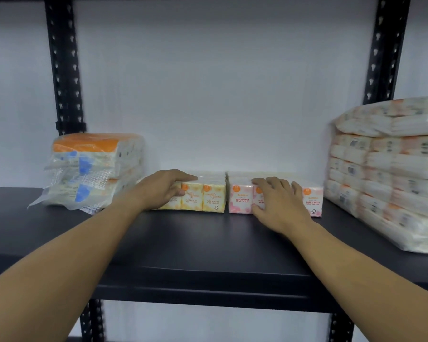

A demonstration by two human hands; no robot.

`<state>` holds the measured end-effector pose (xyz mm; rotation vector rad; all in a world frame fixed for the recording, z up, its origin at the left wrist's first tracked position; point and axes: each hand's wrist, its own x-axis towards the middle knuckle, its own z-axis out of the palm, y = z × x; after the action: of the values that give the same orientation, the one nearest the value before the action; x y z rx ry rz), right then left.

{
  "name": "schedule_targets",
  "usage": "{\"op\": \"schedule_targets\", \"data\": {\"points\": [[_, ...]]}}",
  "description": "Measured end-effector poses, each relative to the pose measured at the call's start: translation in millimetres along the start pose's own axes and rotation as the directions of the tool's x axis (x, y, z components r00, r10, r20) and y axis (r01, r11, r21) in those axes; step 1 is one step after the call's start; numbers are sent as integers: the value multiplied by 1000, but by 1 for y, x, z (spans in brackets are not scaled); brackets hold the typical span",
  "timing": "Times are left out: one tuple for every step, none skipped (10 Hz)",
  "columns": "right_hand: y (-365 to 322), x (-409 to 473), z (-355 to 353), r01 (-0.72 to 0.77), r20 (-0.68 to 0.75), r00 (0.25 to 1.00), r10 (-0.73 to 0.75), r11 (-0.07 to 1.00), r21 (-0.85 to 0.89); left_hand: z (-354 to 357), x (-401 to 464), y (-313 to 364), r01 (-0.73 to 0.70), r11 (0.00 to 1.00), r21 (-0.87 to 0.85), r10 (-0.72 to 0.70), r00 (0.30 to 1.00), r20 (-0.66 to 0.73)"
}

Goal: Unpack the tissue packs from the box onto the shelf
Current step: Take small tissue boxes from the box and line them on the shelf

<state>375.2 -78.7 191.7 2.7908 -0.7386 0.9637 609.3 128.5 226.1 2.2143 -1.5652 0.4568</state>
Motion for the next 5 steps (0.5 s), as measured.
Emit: {"op": "schedule_targets", "data": {"points": [[0,0,0,1,-1,1000,-1,1000,0,0,0,5,-6,998,55,6,1000,-3],[-1,0,0,-2,5,1000,2,1000,4,2,-3,14,-16,983,181,19,1000,-18],[0,-1,0,0,0,1000,0,1000,6,9,-7,22,-7,964,265,15,1000,-27],[0,-1,-1,3,4,1000,-3,1000,3,14,-7,22,12,957,289,7,998,-64],[0,0,0,3,11,1000,-3,1000,-3,16,-6,23,25,955,296,0,997,-83]]}}
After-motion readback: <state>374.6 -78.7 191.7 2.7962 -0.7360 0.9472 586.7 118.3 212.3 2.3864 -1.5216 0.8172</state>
